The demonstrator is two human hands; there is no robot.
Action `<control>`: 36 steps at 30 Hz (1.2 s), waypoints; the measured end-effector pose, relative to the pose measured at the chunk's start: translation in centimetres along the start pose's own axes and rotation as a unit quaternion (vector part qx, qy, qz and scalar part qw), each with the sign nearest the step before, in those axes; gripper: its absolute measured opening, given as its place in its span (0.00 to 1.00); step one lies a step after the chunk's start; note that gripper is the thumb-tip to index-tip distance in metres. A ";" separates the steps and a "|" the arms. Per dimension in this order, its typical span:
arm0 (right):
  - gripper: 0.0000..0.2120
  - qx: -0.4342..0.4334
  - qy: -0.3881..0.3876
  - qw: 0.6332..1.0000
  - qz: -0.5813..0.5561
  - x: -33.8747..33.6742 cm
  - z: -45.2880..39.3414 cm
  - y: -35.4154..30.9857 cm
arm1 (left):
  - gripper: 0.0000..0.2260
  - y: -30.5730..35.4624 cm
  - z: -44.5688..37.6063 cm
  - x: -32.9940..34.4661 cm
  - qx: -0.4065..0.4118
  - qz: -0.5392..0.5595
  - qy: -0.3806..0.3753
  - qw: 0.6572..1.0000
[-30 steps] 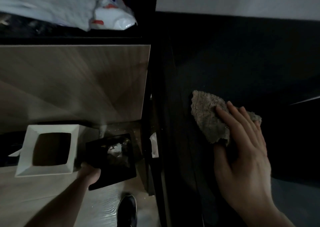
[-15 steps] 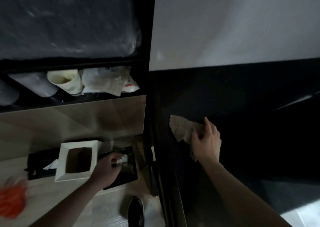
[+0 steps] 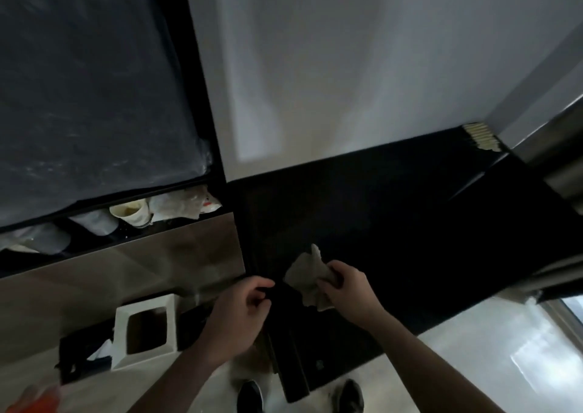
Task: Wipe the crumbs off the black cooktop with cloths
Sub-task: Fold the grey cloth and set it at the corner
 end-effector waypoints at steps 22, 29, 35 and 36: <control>0.10 -0.088 0.012 0.994 -0.069 -32.2 15.7 17.2 | 0.10 29.0 4.0 27.7 0.064 -0.067 -0.168 0.981; 0.13 -0.039 -0.003 0.983 -0.179 -35.9 12.4 22.8 | 0.07 32.1 1.3 31.9 0.016 0.070 -0.134 0.988; 0.09 0.005 0.006 0.976 -0.219 -39.5 7.6 26.2 | 0.06 35.1 -3.8 34.8 -0.016 0.131 -0.153 0.979; 0.09 0.011 0.022 0.970 -0.242 -40.2 6.8 26.7 | 0.06 35.6 -4.8 35.3 -0.017 0.141 -0.153 0.978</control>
Point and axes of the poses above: each hand's wrist, its own z-axis away from the middle knuckle, its own x-axis out of the palm, y = z × x, the point moved 1 cm from there along -z, towards the middle knuckle, and after that the axes turned 13 degrees about -x, right-handed, at the moved point
